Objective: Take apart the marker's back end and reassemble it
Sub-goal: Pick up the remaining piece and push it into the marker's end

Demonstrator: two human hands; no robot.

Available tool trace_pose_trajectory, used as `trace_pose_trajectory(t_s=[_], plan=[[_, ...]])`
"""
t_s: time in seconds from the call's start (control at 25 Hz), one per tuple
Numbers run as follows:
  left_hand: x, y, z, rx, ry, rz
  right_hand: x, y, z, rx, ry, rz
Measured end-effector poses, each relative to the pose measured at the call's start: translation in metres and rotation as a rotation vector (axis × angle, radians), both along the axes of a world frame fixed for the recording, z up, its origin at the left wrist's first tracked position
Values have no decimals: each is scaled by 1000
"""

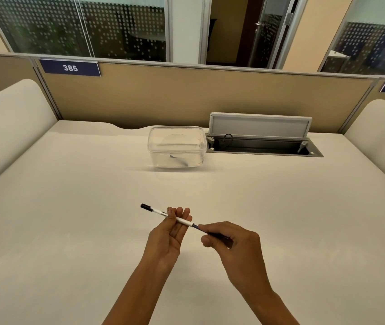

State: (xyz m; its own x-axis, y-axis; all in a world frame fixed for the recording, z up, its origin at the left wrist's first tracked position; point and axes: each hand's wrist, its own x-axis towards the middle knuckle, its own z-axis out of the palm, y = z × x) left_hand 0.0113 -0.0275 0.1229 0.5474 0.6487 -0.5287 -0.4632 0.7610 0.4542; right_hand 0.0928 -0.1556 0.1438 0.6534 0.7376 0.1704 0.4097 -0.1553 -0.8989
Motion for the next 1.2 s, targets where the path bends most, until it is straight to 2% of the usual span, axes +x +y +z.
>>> trace_pose_trajectory(t_s=[0.12, 0.2, 0.36, 0.52, 0.72, 0.8, 1.04, 1.2], plan=[[1, -2, 2, 3, 2, -19, 2, 0, 4, -49, 246, 82], [2, -2, 3, 6, 8, -23, 5, 0, 5, -36, 270, 70], [2, -6, 5, -5, 3, -51, 4, 4, 8, -10, 196, 15], [5, -12, 10, -57, -49, -45, -1, 9, 6, 52, 82, -154], [3, -11, 15, -271, -171, 29, -5, 7, -3, 150, -167, -215], [2, -11, 15, -337, -204, 51, -4, 7, -8, 149, -200, -214], [3, -8, 13, -305, -162, 65, 23, 0, -28, 88, -227, -358], [5, -7, 7, -273, -109, 79, 52, -9, -63, -88, -247, -479]])
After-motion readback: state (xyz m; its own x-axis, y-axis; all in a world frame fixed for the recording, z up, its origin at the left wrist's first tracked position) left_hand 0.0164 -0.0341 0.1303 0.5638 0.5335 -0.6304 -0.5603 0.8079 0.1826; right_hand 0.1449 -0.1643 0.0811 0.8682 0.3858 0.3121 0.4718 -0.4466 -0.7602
